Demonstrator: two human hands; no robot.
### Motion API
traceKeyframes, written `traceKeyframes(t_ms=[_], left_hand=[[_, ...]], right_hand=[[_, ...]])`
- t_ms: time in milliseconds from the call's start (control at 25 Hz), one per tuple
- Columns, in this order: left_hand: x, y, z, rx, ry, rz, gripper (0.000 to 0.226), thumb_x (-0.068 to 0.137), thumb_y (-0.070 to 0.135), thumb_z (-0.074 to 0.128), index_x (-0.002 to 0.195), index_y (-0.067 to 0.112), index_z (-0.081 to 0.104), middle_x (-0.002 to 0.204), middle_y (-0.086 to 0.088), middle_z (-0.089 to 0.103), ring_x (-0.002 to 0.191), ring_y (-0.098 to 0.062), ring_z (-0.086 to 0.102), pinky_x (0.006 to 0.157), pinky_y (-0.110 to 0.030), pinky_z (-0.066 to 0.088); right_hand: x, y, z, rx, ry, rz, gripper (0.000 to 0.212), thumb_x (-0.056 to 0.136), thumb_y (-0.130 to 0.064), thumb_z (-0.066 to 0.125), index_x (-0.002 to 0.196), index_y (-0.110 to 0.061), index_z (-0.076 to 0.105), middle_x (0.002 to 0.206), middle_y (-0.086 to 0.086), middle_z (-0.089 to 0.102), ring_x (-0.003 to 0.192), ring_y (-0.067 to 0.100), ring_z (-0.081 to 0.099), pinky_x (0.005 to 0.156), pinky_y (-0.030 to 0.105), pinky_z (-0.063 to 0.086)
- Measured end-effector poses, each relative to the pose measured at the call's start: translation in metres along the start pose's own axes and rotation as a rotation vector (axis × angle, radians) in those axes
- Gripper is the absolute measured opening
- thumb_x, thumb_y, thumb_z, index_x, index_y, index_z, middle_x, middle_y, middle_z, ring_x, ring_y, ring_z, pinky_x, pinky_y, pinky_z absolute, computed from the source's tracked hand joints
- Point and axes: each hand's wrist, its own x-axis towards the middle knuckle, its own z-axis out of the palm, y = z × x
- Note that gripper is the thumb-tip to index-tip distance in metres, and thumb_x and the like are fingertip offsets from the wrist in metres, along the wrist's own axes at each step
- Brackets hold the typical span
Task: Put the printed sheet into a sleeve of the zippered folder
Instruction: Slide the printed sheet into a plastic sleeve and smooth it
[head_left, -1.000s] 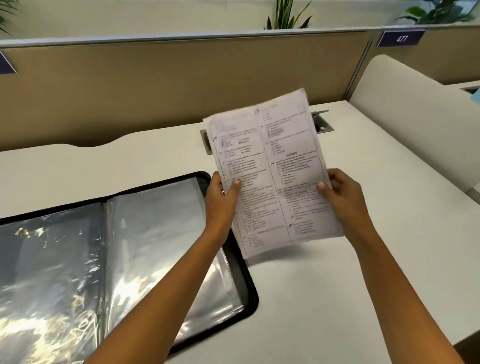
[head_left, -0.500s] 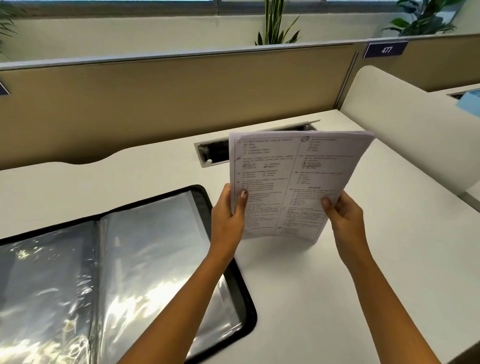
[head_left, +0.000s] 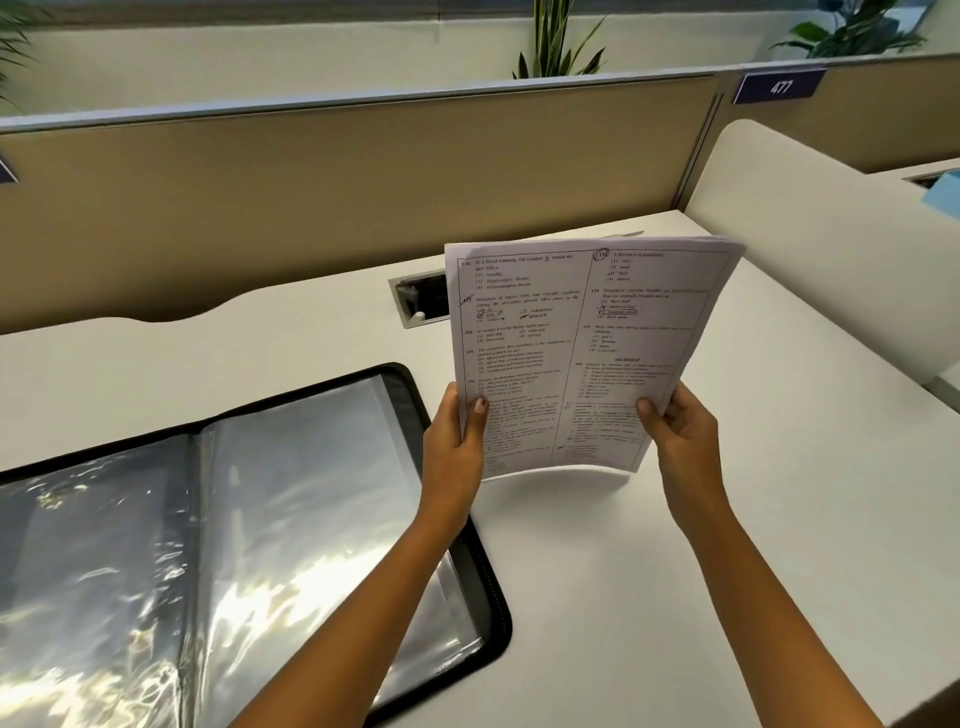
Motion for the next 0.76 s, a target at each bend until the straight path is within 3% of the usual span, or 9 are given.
traceKeyframes(t_ms=[160, 320, 440, 640, 760], left_hand=[[-0.008, -0.01, 0.001, 0.014, -0.003, -0.058, 0.023, 0.1, 0.024, 0.04, 0.12, 0.026, 0.049, 0.117, 0.008, 0.059, 0.109, -0.011, 0.058, 0.088, -0.027, 0.054], [-0.001, -0.002, -0.015, 0.042, 0.064, -0.062, 0.017, 0.1, 0.027, 0.041, 0.102, 0.042, 0.05, 0.106, 0.019, 0.061, 0.097, -0.005, 0.062, 0.073, -0.02, 0.056], [0.008, 0.002, -0.045, 0.064, 0.132, -0.077, 0.015, 0.098, 0.029, 0.045, 0.105, 0.037, 0.055, 0.102, 0.024, 0.064, 0.089, 0.0, 0.065, 0.064, -0.014, 0.056], [0.02, -0.011, -0.114, 0.246, 0.189, -0.158, 0.026, 0.101, 0.031, 0.038, 0.117, 0.023, 0.057, 0.109, 0.005, 0.067, 0.094, -0.014, 0.066, 0.084, -0.031, 0.056], [0.019, -0.028, -0.162, 0.535, 0.245, -0.11, 0.03, 0.101, 0.019, 0.038, 0.123, 0.015, 0.059, 0.115, 0.0, 0.066, 0.098, -0.012, 0.063, 0.088, -0.019, 0.047]], right_hand=[[-0.006, 0.008, 0.01, -0.248, 0.08, 0.017, 0.022, 0.095, -0.007, 0.052, 0.113, -0.018, 0.059, 0.106, 0.0, 0.067, 0.098, 0.02, 0.063, 0.085, 0.029, 0.054], [-0.004, -0.003, 0.026, -0.449, 0.076, -0.142, 0.01, 0.096, -0.015, 0.051, 0.104, -0.011, 0.058, 0.094, -0.002, 0.065, 0.079, 0.017, 0.063, 0.059, 0.008, 0.051], [0.004, -0.014, 0.046, -0.482, -0.028, -0.185, 0.011, 0.096, -0.015, 0.052, 0.104, -0.013, 0.059, 0.096, -0.004, 0.066, 0.08, 0.009, 0.065, 0.062, 0.008, 0.053], [0.014, -0.013, 0.099, -0.398, -0.173, -0.041, 0.015, 0.094, -0.013, 0.054, 0.108, -0.011, 0.06, 0.106, 0.002, 0.07, 0.09, 0.022, 0.068, 0.078, 0.037, 0.058], [0.018, -0.005, 0.133, -0.34, -0.217, 0.035, 0.018, 0.095, -0.016, 0.053, 0.111, -0.012, 0.059, 0.108, 0.003, 0.07, 0.092, 0.022, 0.068, 0.081, 0.04, 0.059]])
